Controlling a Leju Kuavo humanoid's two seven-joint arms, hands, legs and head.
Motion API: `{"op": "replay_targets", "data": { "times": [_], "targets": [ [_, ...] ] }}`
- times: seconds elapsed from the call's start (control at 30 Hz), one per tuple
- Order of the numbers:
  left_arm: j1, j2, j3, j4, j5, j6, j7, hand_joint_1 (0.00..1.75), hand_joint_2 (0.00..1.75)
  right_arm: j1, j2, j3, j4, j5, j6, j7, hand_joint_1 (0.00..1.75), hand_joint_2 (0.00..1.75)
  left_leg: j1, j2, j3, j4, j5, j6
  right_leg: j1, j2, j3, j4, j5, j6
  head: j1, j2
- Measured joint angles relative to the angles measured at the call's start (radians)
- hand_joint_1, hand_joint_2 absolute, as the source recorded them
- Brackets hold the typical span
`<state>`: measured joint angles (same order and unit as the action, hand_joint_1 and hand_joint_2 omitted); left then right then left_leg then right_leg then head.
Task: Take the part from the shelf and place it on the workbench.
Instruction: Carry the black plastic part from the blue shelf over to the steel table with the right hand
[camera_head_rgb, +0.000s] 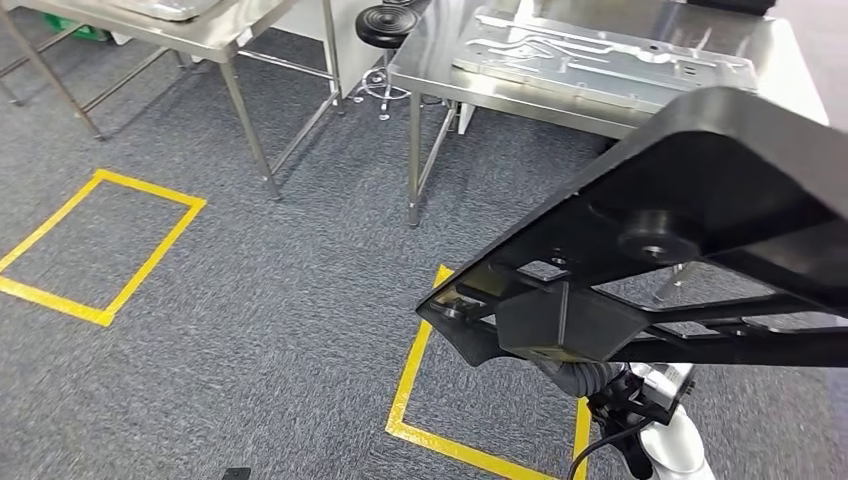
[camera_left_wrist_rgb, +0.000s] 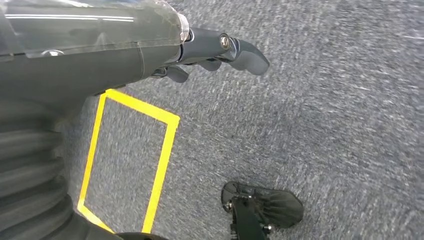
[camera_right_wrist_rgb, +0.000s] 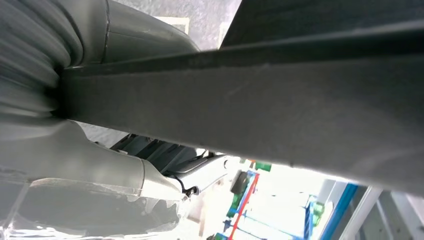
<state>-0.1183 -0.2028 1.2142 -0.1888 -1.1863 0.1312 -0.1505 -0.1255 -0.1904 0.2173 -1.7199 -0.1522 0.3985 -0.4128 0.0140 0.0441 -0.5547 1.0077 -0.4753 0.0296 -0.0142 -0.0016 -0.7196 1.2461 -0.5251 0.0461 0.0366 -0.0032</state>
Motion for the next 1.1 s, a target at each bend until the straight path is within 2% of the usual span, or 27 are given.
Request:
{"op": "replay_targets", "data": {
  "times": [0.03,0.1,0.13,0.17,0.23,0.27,0.3,0.37,0.4,0.43,0.47,0.5,0.53,0.6,0.63,0.67,0.73,0.77,0.8,0.87,0.9,0.93,0.97,1.0,1.07,1.1],
  "targets": [
    [-0.001,0.0,0.0,0.0,0.0,0.0,0.0,0.0,1.75,-0.002,0.0,0.0,0.001,0.0,0.0,0.0,1.55,1.75,-0.001,0.01,0.005,0.0,-0.003,-0.002,0.003,-0.015,0.039,-0.075,0.038,-0.006,0.0,0.0],
    [-0.003,-0.001,0.0,0.0,0.001,0.0,-0.001,0.0,1.75,-0.008,0.001,0.0,0.002,0.0,0.0,0.0,1.55,1.75,-0.005,0.028,0.012,-0.001,-0.01,-0.009,0.015,-0.062,0.105,-0.204,0.083,-0.023,0.0,0.0],
    [-0.003,-0.001,0.0,0.0,0.001,0.0,-0.001,0.0,1.75,-0.011,0.002,0.0,0.002,0.0,0.001,0.0,1.55,1.75,-0.007,0.037,0.015,-0.001,-0.013,-0.014,0.021,-0.076,0.12,-0.235,0.088,-0.03,0.0,0.0],
    [-0.004,-0.001,0.0,0.0,0.001,0.0,-0.002,0.0,1.75,-0.013,0.004,0.0,0.002,0.001,0.001,0.0,1.55,1.75,-0.008,0.046,0.018,-0.002,-0.015,-0.018,0.026,-0.077,0.12,-0.24,0.084,-0.036,0.0,0.0],
    [-0.005,-0.001,0.0,0.0,0.002,0.0,-0.002,0.0,1.75,-0.013,0.006,0.001,0.002,0.002,0.004,0.001,1.55,1.75,-0.007,0.063,0.025,-0.004,-0.021,-0.029,0.023,-0.052,0.121,-0.248,0.088,-0.044,0.0,0.0],
    [-0.006,-0.001,0.0,0.0,0.002,0.001,-0.002,0.0,1.75,-0.014,0.007,0.001,0.002,0.003,0.006,0.001,1.55,1.75,-0.007,0.054,0.025,0.005,-0.03,-0.034,0.018,-0.04,0.126,-0.254,0.091,-0.049,0.0,0.0],
    [-0.006,-0.001,0.0,0.0,0.002,0.001,-0.002,0.0,1.75,-0.016,0.009,0.001,0.002,0.004,0.008,0.002,1.55,1.75,-0.005,0.034,0.016,0.033,-0.049,-0.039,0.014,-0.028,0.13,-0.261,0.095,-0.054,0.0,0.0],
    [-0.004,-0.001,0.0,0.0,0.002,0.001,-0.003,0.0,1.75,-0.02,0.015,0.003,0.004,0.003,0.012,0.002,1.55,1.75,-0.003,-0.018,-0.038,0.151,-0.108,-0.045,0.009,-0.004,0.136,-0.266,0.097,-0.06,0.0,0.0],
    [-0.002,0.0,0.0,0.0,0.002,0.002,-0.003,0.0,1.75,-0.021,0.018,0.003,0.006,0.003,0.013,0.002,1.55,1.75,-0.002,-0.031,-0.075,0.222,-0.135,-0.048,0.009,0.009,0.136,-0.266,0.096,-0.062,0.0,0.0],
    [0.001,0.0,0.0,0.0,0.002,0.002,-0.002,0.0,1.75,-0.02,0.02,0.004,0.008,0.003,0.014,0.002,1.55,1.75,-0.002,-0.035,-0.104,0.271,-0.146,-0.05,0.01,0.024,0.137,-0.264,0.095,-0.062,0.0,0.0],
    [0.002,0.0,0.001,0.0,0.003,0.002,-0.003,0.0,1.75,-0.02,0.021,0.005,0.01,0.003,0.014,0.003,1.55,1.75,-0.002,-0.036,-0.118,0.284,-0.136,-0.051,0.01,0.04,0.138,-0.263,0.094,-0.062,0.0,0.0],
    [0.004,0.0,0.001,0.0,0.003,0.002,-0.003,0.0,1.75,-0.019,0.022,0.005,0.011,0.003,0.014,0.003,1.55,1.75,-0.002,-0.038,-0.113,0.256,-0.106,-0.05,0.009,0.055,0.139,-0.26,0.092,-0.061,0.0,0.0],
    [0.004,0.0,0.001,0.0,0.003,0.002,-0.003,0.0,1.75,-0.019,0.022,0.005,0.012,0.003,0.014,0.003,1.55,1.75,-0.001,-0.045,-0.089,0.193,-0.063,-0.049,0.009,0.069,0.14,-0.257,0.089,-0.058,0.0,0.0],
    [0.003,0.001,0.001,0.0,0.003,0.001,-0.003,0.0,1.75,-0.02,0.023,0.005,0.013,0.004,0.014,0.003,1.55,1.75,0.003,-0.091,-0.037,0.063,-0.003,-0.042,0.009,0.093,0.138,-0.247,0.083,-0.05,0.0,0.0],
    [0.003,0.001,0.001,0.0,0.003,0.001,-0.003,0.0,1.75,-0.021,0.023,0.005,0.013,0.004,0.014,0.003,1.55,1.75,0.004,-0.109,-0.022,0.026,0.009,-0.038,0.009,0.103,0.134,-0.242,0.081,-0.044,0.0,0.0],
    [0.003,0.002,0.001,0.0,0.003,0.001,-0.003,0.0,1.75,-0.021,0.023,0.006,0.014,0.004,0.014,0.004,1.55,1.75,0.003,-0.119,-0.018,0.014,0.009,-0.032,0.007,0.113,0.13,-0.241,0.081,-0.038,0.0,0.0],
    [0.002,0.002,0.002,0.0,0.003,0.0,-0.004,0.0,1.75,-0.019,0.023,0.006,0.014,0.004,0.014,0.004,1.55,1.75,0.002,-0.1,-0.016,0.008,0.012,-0.019,0.003,0.129,0.124,-0.241,0.083,-0.024,0.0,0.0],
    [0.002,0.002,0.002,0.0,0.003,0.0,-0.004,0.0,1.75,-0.019,0.022,0.006,0.014,0.004,0.014,0.004,1.55,1.75,0.003,-0.09,-0.014,0.004,0.014,-0.012,0.003,0.119,0.12,-0.234,0.078,-0.019,0.0,0.0],
    [0.001,0.002,0.002,0.0,0.003,0.0,-0.005,0.0,1.75,-0.02,0.022,0.006,0.014,0.004,0.014,0.004,1.55,1.75,0.004,-0.077,-0.011,-0.001,0.016,-0.006,0.004,0.097,0.109,-0.21,0.064,-0.014,0.0,0.0],
    [0.001,0.002,0.002,0.0,0.002,0.0,-0.007,0.0,1.75,-0.021,0.022,0.006,0.015,0.003,0.014,0.003,1.55,1.75,0.004,-0.053,-0.008,-0.005,0.016,0.002,0.005,0.038,0.054,-0.098,0.007,-0.006,0.0,0.0],
    [0.003,0.002,0.002,0.0,0.002,0.0,-0.007,0.0,1.75,-0.021,0.022,0.006,0.016,0.003,0.014,0.003,1.55,1.75,0.003,-0.042,-0.008,-0.005,0.014,0.004,0.003,0.021,0.017,-0.028,-0.022,-0.003,0.0,0.0],
    [0.004,0.002,0.002,0.0,0.002,-0.001,-0.007,0.0,1.75,-0.019,0.023,0.007,0.016,0.003,0.014,0.003,1.55,1.75,0.003,-0.033,-0.008,-0.005,0.013,0.004,0.001,0.012,-0.012,0.027,-0.04,0.0,0.0,0.0],
    [0.004,0.003,0.002,0.0,0.002,-0.001,-0.007,0.0,1.75,-0.017,0.023,0.007,0.017,0.003,0.013,0.003,1.55,1.75,0.002,-0.025,-0.007,-0.005,0.011,0.003,-0.002,0.008,-0.025,0.049,-0.039,0.002,0.0,0.0],
    [0.004,0.003,0.002,0.0,0.002,-0.001,-0.008,0.0,1.75,-0.015,0.022,0.007,0.018,0.003,0.012,0.003,1.55,1.75,0.002,-0.019,-0.005,-0.005,0.009,0.001,-0.004,0.005,-0.015,0.029,-0.019,0.002,0.0,0.0],
    [0.002,0.003,0.002,0.0,0.002,-0.001,-0.008,0.0,1.75,-0.014,0.022,0.007,0.018,0.004,0.01,0.003,1.55,1.75,0.002,-0.01,0.001,-0.005,0.006,-0.004,-0.004,-0.003,0.059,-0.111,0.049,-0.004,0.0,0.0],
    [0.0,0.002,0.002,0.0,0.002,-0.001,-0.008,0.0,1.75,-0.015,0.022,0.007,0.018,0.004,0.008,0.003,1.55,1.75,0.001,-0.008,0.003,-0.004,0.003,-0.008,-0.001,-0.009,0.096,-0.18,0.073,-0.009,0.0,0.0]
  ]
}}
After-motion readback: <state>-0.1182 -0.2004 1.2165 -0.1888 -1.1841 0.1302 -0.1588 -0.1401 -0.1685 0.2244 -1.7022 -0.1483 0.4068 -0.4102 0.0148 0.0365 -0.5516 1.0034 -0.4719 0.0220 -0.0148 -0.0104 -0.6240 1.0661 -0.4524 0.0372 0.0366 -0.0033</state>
